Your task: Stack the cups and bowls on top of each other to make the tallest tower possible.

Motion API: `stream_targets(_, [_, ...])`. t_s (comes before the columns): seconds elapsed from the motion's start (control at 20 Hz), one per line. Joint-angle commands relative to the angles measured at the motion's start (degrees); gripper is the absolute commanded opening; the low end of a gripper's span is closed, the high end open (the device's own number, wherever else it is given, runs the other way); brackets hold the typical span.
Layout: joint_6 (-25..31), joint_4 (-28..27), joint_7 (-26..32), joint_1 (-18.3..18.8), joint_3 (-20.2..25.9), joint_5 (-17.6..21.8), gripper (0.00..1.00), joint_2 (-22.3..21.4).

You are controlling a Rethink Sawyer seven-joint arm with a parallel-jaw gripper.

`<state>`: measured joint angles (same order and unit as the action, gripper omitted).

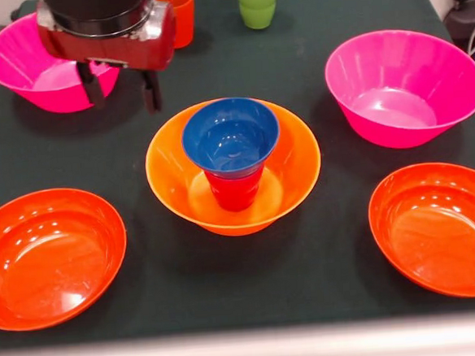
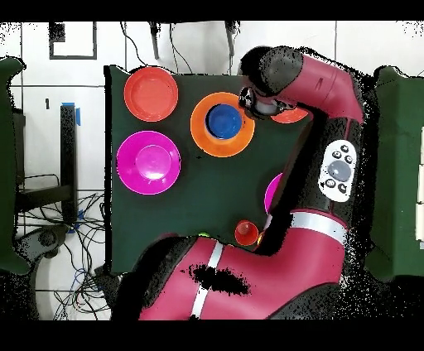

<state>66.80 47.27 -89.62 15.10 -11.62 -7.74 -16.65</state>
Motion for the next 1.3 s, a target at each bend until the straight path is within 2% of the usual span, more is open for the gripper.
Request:
stream_targets(0.05, [1.94, 9.51, -6.02, -2.64, 4.12, 0.55, 1.0, -1.6])
stream_targets(0.15, [2.16, 10.4, -7.2, -2.84, 3.57, 0.53, 1.0, -1.62])
stream_targets(0.35, [8.52, 9.16, -7.2, -3.71, 0.82, 2.66, 1.0, -0.99])
stream_targets(0.5, [9.48, 10.62, -7.82, -4.57, -1.22, 3.45, 1.0, -1.8])
stream_targets(0.6, [9.13, 11.61, -8.56, -5.21, -2.22, 3.52, 1.0, -1.91])
stream_targets(0.95, [5.42, 20.39, -6.64, -6.48, -4.15, 3.89, 1.0, -6.59])
stream_targets(1.3, [5.33, 18.67, -7.41, -6.8, -4.34, 3.37, 1.0, -5.07])
